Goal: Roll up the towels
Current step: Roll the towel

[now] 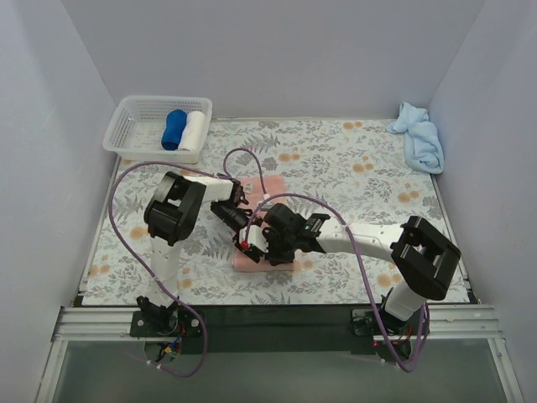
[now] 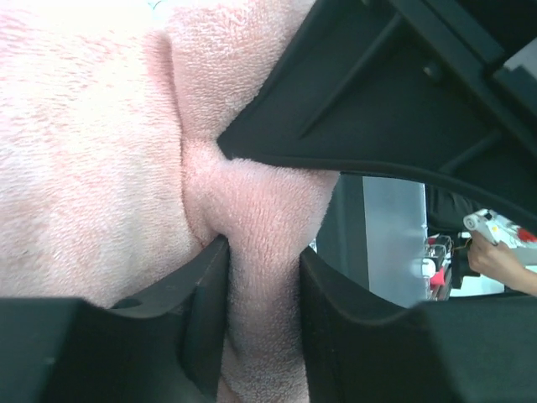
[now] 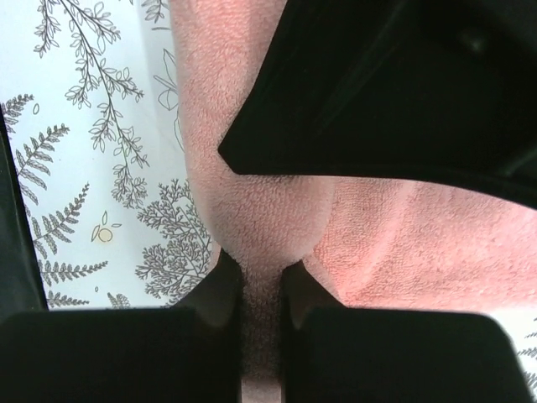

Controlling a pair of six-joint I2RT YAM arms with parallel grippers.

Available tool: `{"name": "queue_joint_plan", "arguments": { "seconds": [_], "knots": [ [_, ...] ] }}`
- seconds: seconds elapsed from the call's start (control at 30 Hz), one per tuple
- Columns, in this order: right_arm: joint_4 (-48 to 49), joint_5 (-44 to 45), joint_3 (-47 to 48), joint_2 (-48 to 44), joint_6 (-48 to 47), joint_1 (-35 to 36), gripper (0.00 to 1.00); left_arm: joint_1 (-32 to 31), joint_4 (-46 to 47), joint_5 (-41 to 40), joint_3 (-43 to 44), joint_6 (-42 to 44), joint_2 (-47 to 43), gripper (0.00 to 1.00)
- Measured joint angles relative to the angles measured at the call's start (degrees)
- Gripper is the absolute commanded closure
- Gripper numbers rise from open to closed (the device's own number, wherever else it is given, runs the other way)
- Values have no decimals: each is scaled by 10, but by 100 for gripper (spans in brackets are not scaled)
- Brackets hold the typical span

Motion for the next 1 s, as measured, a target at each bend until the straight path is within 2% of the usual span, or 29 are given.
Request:
{"name": "queue_joint_plan", "arguments": {
  "seconds": [0.07, 0.1, 0.13, 0.37, 0.5, 0.6, 0.87, 1.0],
  "knots": [
    [6, -5, -1, 0, 1, -1, 99, 8, 10, -6, -7, -12, -9, 55],
    [10, -9, -2, 1, 1, -1, 99, 13, 20, -12, -10, -18, -15, 53],
    [17, -13, -3, 1, 2, -2, 99, 19, 28, -19, -12, -24, -21, 35],
    [11, -65, 6, 14, 5, -22, 99, 109, 83, -68, -15, -47, -94, 29],
    [-32, -128, 46, 50, 17, -46, 99, 172, 137, -88, -21, -50, -153, 28],
    [-76, -176, 94, 92, 26, -65, 99, 202, 183, -101, -58, -61, -225, 28],
    [-209, -309, 232, 225, 40, -103, 99, 196, 271, -147, -219, -37, -520, 20],
    [-266, -369, 284, 281, 41, -119, 99, 160, 287, -190, -302, 13, -642, 18]
  ]
}}
